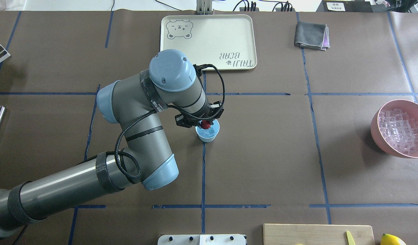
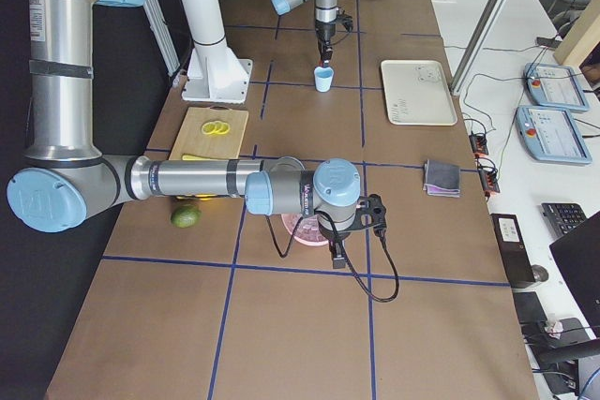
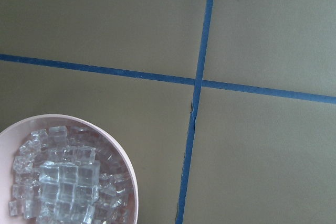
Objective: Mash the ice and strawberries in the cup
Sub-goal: 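Open the left gripper to drop the strawberry into the cup, then withdraw the left gripper back toward the dish rack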
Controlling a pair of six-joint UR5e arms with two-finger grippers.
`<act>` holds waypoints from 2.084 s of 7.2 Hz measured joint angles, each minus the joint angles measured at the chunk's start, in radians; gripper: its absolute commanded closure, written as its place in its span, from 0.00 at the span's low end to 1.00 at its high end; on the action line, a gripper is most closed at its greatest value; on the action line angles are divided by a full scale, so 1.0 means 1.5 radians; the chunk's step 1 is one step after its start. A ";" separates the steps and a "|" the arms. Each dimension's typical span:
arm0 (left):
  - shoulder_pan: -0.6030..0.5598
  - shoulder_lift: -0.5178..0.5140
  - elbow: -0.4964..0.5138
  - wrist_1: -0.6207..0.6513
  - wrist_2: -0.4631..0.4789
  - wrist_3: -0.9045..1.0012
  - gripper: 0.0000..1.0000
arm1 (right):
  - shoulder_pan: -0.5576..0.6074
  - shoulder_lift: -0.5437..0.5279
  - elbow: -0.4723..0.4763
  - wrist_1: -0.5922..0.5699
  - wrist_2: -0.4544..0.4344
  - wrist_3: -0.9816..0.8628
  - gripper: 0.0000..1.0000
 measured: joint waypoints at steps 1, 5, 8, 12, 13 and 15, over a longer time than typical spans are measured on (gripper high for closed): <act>0.000 0.001 0.000 -0.010 0.000 0.002 0.06 | 0.000 0.000 -0.001 0.000 0.000 0.000 0.00; -0.010 0.003 -0.003 -0.018 -0.001 0.014 0.00 | 0.000 0.000 0.000 0.000 0.000 0.000 0.00; -0.066 0.037 -0.008 -0.010 -0.029 0.062 0.00 | 0.000 0.000 -0.004 0.000 -0.002 -0.001 0.00; -0.234 0.217 -0.094 -0.005 -0.170 0.305 0.00 | 0.000 -0.002 -0.011 -0.001 0.000 0.002 0.00; -0.287 0.278 -0.121 -0.005 -0.200 0.380 0.00 | 0.000 -0.003 -0.012 -0.002 0.001 0.003 0.00; -0.369 0.411 -0.166 -0.006 -0.219 0.551 0.00 | -0.001 -0.002 -0.012 -0.002 0.003 0.004 0.00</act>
